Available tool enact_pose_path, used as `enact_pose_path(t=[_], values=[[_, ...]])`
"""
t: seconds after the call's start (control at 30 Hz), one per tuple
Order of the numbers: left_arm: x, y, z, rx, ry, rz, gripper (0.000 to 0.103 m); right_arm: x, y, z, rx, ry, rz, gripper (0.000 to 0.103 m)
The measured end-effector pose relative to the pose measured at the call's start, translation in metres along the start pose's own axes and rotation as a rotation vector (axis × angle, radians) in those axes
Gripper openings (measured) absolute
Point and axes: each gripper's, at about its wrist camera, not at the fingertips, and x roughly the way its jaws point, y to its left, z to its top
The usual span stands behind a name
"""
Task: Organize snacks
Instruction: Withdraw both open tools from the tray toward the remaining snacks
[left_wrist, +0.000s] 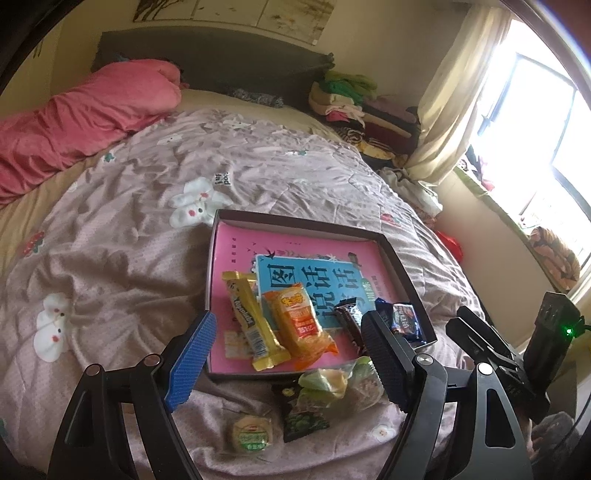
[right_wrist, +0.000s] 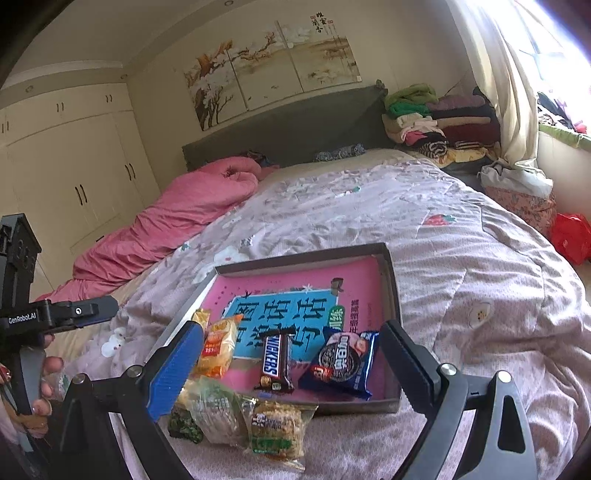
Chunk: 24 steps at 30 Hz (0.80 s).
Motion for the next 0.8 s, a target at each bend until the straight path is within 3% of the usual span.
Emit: enact_pose_path(t=[0.8], values=[[0.005, 0.006, -0.029, 0.018, 0.079, 0.005, 0.082, -0.007, 0.004, -0.018, -0.007, 0.068, -0.03, 0.096]])
